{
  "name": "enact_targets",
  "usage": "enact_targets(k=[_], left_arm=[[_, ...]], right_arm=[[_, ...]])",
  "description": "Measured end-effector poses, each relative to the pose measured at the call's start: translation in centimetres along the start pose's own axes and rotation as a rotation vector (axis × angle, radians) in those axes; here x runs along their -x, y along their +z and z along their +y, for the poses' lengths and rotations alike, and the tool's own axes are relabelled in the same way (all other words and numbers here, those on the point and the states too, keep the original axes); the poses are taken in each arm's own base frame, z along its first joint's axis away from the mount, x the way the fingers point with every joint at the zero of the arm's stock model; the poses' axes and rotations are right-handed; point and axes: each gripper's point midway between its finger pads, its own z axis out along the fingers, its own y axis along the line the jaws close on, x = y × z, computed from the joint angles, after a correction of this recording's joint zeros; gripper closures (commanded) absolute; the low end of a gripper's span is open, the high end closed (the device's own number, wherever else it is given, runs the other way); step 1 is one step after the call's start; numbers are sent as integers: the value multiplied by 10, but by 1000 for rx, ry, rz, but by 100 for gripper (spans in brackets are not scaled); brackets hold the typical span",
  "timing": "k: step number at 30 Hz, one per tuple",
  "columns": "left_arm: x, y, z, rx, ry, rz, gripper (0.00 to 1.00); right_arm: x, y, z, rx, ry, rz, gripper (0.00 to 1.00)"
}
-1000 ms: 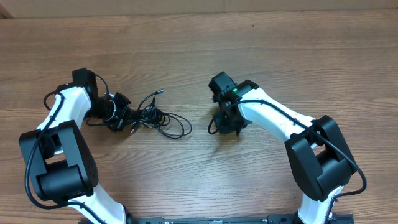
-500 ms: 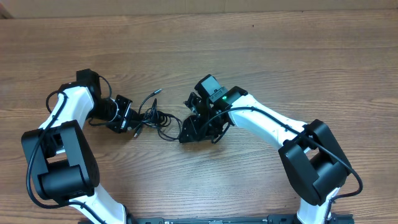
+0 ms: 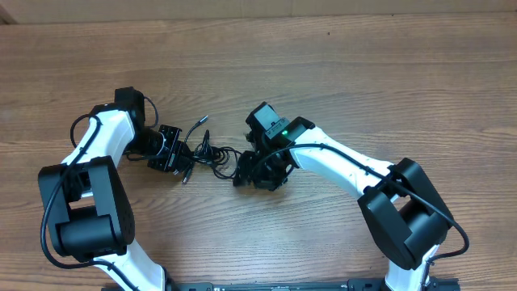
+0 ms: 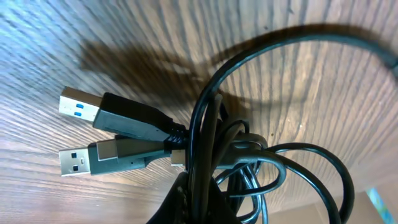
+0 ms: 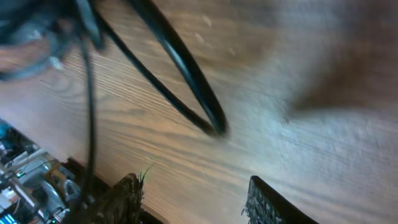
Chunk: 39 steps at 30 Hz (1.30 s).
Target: Untangle cables
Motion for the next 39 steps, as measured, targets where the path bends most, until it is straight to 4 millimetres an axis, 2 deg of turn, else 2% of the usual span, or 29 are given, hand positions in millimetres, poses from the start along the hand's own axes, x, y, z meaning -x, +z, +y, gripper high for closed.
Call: enact_targets(k=[6, 11, 12, 16, 19, 20, 23, 26, 28, 35, 39], left_arm=[[5, -1, 3, 12, -37, -26, 96], [8, -1, 4, 21, -47, -41, 96], [8, -1, 4, 21, -50, -43, 96], [8, -1, 5, 24, -68, -41, 95], [6, 0, 5, 26, -88, -41, 96], [5, 1, 5, 28, -90, -40, 96], [1, 4, 4, 38, -92, -39, 96], [-5, 7, 3, 49, -80, -39, 95], [-7, 9, 3, 55, -84, -41, 95], [-9, 10, 2, 59, -85, -42, 95], [-9, 10, 2, 59, -86, -42, 95]], right_arm=[[-28, -2, -28, -132, 92, 90, 56], [-44, -7, -45, -217, 139, 142, 54], [-44, -7, -46, -220, 138, 139, 49], [-32, -3, -31, -145, 123, 103, 39], [-26, -1, -14, -61, 122, 96, 59], [-22, 0, -6, -26, 117, 86, 62], [-6, 1, 14, 67, 93, 40, 57], [5, 0, 25, 109, 112, -2, 54], [13, 0, 23, 95, 166, -40, 53], [45, -5, -15, -72, 429, -259, 49], [59, -10, -21, -91, 508, -355, 49]])
